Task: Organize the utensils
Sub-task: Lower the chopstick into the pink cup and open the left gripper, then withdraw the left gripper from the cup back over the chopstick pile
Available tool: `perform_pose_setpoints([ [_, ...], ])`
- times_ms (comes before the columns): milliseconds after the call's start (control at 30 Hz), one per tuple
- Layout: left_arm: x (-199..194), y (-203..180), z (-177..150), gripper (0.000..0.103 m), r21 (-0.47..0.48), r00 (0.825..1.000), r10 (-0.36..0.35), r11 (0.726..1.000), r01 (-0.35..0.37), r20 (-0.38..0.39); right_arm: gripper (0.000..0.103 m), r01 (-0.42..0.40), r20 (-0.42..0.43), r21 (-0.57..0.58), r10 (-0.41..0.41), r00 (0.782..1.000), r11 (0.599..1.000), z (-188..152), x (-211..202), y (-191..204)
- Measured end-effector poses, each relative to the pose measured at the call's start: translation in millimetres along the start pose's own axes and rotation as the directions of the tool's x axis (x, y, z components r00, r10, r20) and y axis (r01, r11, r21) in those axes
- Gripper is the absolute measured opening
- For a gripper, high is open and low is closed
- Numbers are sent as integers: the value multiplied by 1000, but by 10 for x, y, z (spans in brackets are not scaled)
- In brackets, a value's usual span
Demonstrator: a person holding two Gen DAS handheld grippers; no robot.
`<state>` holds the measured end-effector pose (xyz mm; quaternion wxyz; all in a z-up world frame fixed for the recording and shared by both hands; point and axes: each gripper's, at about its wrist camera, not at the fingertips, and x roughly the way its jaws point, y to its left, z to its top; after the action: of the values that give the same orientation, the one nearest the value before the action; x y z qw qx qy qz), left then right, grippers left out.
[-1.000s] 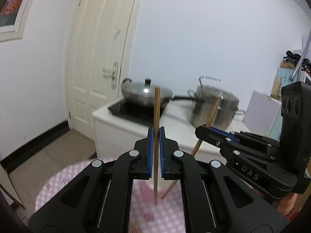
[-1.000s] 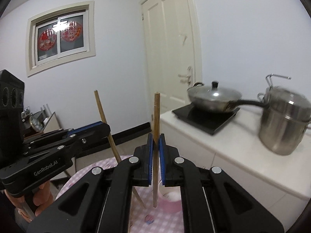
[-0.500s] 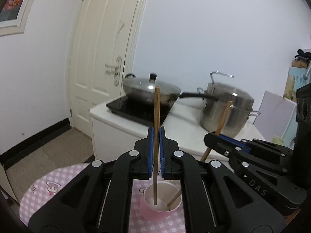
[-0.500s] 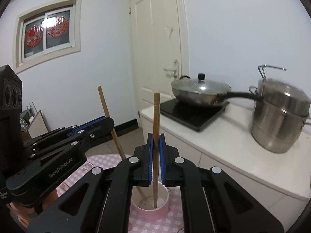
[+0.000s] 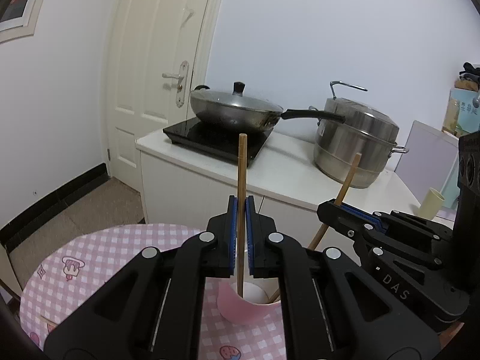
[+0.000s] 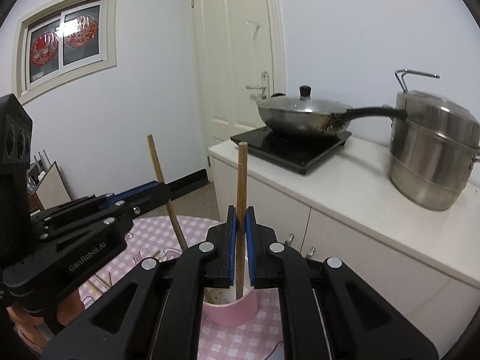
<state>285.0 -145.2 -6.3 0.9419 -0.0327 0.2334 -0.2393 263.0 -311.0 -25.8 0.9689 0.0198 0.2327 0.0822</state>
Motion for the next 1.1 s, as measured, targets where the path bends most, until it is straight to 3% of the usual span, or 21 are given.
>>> perform_pose_setpoints([
  [333, 13, 30, -68, 7, -9, 999, -15, 1000, 14, -51, 7, 15, -6, 16, -15, 1000, 1000, -18, -48, -28],
  [533, -40, 13, -78, 7, 6, 998, -9, 1000, 9, -65, 32, 26, 4, 25, -26, 1000, 999, -21, -128, -39],
  [633, -114, 34, -76, 7, 0, 998, -5, 1000, 5, -64, 36, 28, 10, 29, -28, 1000, 999, -18, -184, -50],
  [1100, -699, 154, -263, 7, 32, 992, 123, 992, -123, -14, 47, 31, 78, 12, -32, 996, 999, -175, -628, 135],
])
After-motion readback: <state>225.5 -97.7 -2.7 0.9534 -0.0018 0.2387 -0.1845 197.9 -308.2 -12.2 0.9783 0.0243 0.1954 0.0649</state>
